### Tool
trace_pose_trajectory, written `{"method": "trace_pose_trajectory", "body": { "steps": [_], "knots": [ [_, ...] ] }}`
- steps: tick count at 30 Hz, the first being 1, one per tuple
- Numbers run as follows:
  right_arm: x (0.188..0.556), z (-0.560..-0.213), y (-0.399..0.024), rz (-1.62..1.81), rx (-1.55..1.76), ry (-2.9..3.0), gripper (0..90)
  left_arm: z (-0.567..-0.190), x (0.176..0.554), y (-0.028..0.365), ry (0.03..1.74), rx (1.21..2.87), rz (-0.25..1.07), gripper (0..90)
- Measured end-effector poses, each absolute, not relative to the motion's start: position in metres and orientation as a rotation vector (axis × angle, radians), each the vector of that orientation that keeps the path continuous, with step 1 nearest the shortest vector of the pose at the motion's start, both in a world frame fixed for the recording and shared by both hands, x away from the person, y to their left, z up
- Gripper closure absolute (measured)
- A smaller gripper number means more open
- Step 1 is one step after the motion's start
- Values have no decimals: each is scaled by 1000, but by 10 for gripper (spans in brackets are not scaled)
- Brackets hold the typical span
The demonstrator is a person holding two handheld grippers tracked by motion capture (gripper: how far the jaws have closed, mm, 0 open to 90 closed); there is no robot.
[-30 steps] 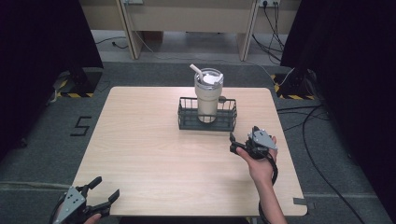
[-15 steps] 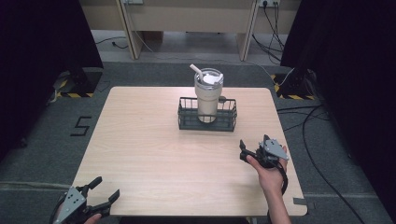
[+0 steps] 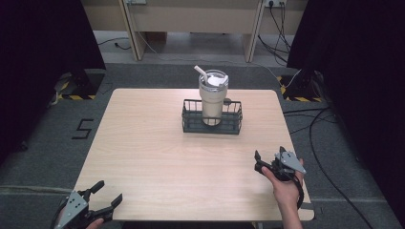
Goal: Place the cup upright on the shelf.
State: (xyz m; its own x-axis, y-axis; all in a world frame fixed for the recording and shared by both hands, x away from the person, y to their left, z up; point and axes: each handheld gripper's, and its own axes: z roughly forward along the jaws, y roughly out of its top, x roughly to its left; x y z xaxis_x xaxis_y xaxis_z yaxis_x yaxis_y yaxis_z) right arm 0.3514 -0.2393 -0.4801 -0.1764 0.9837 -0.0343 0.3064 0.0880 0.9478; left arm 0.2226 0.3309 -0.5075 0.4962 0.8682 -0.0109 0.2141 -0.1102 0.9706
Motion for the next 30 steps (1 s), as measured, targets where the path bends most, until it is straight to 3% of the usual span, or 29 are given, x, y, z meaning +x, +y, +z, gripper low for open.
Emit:
{"method": "trace_pose_trajectory", "body": {
  "steps": [30],
  "knots": [
    [331,-494,-262,1116,1377,1520,106,-506,223,328,927,1616,712,171]
  ]
}}
